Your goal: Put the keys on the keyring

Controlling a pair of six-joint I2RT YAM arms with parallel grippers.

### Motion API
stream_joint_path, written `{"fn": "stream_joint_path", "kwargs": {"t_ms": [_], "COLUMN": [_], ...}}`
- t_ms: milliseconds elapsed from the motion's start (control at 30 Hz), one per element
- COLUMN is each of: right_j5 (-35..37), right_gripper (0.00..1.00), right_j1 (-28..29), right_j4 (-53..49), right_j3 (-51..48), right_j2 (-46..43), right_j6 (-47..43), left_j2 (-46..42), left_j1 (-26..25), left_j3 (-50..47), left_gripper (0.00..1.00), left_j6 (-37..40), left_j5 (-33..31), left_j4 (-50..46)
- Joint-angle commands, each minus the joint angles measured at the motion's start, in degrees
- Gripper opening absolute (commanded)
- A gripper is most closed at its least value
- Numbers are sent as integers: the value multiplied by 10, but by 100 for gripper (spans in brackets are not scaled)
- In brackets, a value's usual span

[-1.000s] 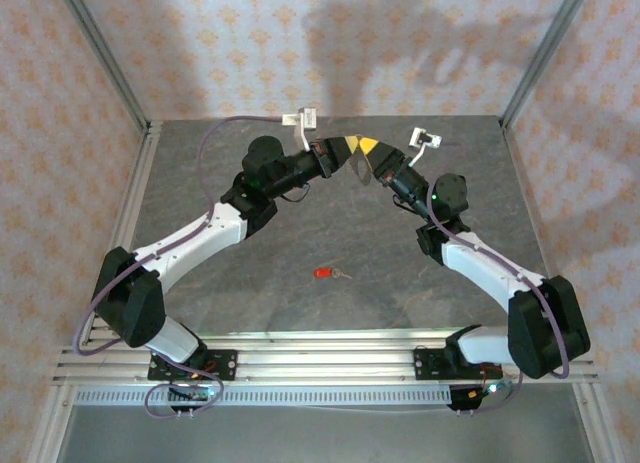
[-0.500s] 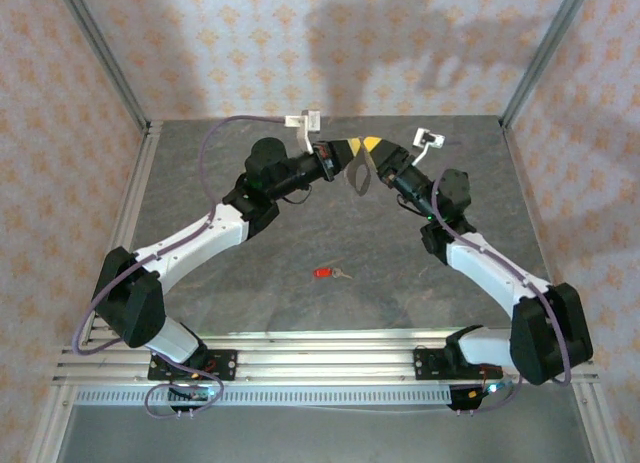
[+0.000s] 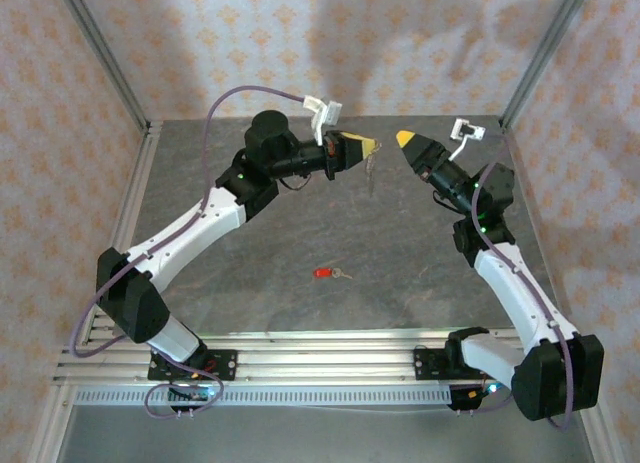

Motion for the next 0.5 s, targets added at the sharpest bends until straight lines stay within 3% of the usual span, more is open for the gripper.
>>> {"fn": "stream_joint_path", "kwargs": {"t_ms": [0,200,467], "right_j5": [-78,-119,-137], "right_gripper": [37,34,38], "right_j1": [-7,-8,-5], "right_j4": [-14,25,79], "right_j3": [27,25,18], "right_j2": [-7,-3,13], "right_j6": [-43,-28,7], "left_j2": [11,16,16], "left_j1": [5,8,9], "left_j3": [34,43,47], "left_gripper": [0,0,0], "left_j6": [59,58,48], "left_j5": [53,68,78], "left_j4": [-65,-72,-70]}}
